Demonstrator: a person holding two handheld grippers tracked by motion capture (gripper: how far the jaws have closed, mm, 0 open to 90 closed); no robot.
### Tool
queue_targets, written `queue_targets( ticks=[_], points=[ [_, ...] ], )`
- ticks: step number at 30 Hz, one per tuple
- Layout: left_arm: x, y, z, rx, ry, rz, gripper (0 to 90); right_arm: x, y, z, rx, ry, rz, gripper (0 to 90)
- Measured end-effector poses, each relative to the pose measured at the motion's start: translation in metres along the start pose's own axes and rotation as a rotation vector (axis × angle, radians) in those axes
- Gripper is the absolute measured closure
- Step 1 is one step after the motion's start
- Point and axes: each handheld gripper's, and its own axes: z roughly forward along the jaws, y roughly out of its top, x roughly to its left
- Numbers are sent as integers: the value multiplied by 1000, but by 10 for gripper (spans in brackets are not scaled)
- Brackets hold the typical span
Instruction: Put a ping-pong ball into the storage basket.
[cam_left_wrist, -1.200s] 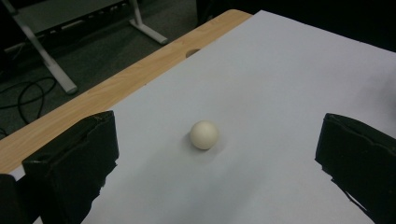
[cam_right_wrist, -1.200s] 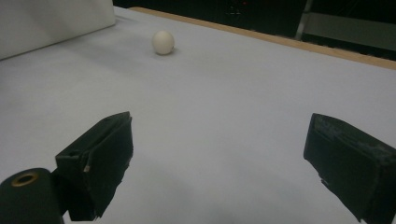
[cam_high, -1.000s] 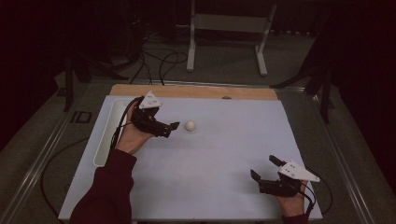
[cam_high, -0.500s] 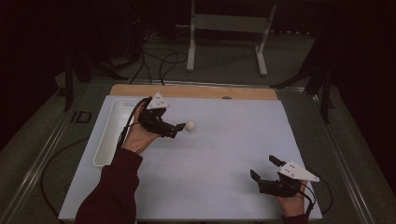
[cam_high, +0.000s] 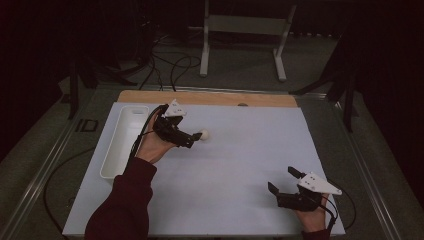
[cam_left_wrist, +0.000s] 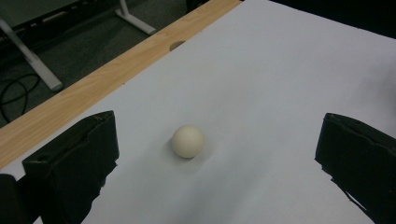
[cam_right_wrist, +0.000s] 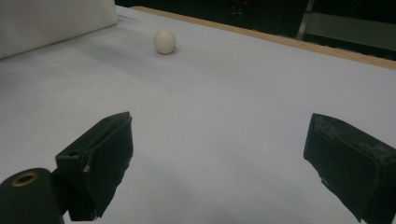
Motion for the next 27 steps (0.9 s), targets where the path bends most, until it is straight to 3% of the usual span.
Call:
queue_targets(
  ticks=[27],
  points=[
    [0,-2,24,52,-10,-15,0,0,0,-1,-3,-5,0,80]
  ],
)
